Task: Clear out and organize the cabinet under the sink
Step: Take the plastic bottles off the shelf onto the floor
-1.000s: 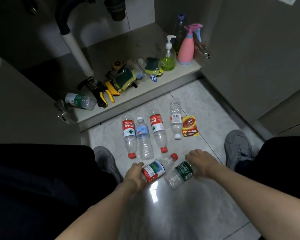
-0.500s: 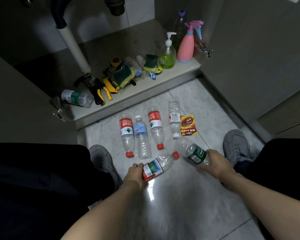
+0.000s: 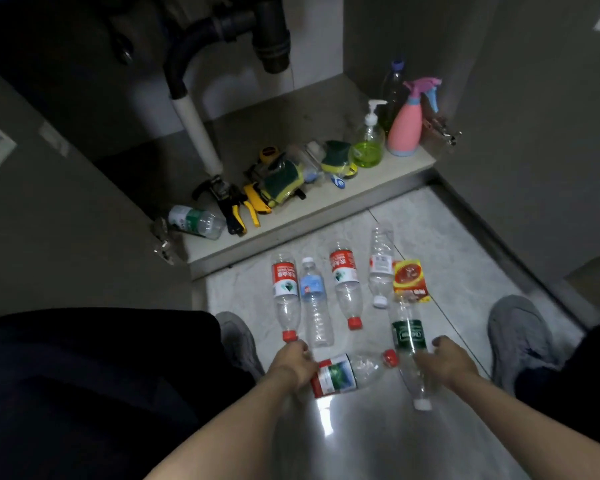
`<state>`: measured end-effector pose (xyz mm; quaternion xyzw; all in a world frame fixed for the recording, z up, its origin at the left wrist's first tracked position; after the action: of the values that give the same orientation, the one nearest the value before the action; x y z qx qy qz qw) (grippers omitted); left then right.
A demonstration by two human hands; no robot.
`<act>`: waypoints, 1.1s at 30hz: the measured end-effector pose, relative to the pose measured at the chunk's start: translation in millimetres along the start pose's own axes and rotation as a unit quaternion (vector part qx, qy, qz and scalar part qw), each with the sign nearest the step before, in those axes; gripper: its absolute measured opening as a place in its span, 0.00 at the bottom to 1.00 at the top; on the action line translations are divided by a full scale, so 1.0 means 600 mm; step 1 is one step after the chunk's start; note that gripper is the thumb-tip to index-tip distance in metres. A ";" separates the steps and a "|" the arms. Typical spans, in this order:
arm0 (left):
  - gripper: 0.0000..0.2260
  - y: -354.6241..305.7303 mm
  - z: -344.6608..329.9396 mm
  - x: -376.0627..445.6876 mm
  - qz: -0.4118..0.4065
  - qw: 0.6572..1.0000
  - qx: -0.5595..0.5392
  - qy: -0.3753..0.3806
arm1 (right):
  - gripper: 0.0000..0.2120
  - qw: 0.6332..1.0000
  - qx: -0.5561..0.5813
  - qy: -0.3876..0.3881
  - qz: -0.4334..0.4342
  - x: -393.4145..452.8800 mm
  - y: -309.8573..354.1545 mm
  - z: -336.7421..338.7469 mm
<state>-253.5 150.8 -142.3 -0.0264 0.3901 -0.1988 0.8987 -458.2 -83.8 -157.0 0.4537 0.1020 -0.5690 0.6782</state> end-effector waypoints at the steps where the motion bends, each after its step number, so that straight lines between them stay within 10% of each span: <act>1: 0.15 -0.002 0.018 0.003 0.003 1.000 -0.014 0.000 | 0.20 1.000 -0.002 -0.009 0.014 0.005 0.008 0.004; 8: 0.18 -0.030 0.195 0.051 0.003 0.996 -0.085 -0.033 | 0.05 0.992 0.011 -0.018 0.127 0.035 0.152 0.020; 18: 0.18 0.054 0.533 0.152 0.117 0.971 -0.020 -0.205 | 0.17 0.956 0.027 0.045 0.287 0.074 0.522 -0.001; 33: 0.32 0.157 0.514 0.319 0.226 0.947 -0.063 -0.220 | 0.27 0.929 -0.043 -0.157 0.333 0.183 0.739 -0.054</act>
<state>115.5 131.8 -79.7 -0.0372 0.1903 0.0449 0.9800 -26.1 -160.8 -25.5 0.3372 -0.1384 -0.3696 0.8547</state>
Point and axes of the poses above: each hand's wrist, its own x-axis towards the middle knuckle, its own z-axis out of the back of the hand, y = z × x, the point moved 4 cm from there along x, towards the middle knuckle, and after that the axes turned 15 degrees about x, right-handed, at the moved point
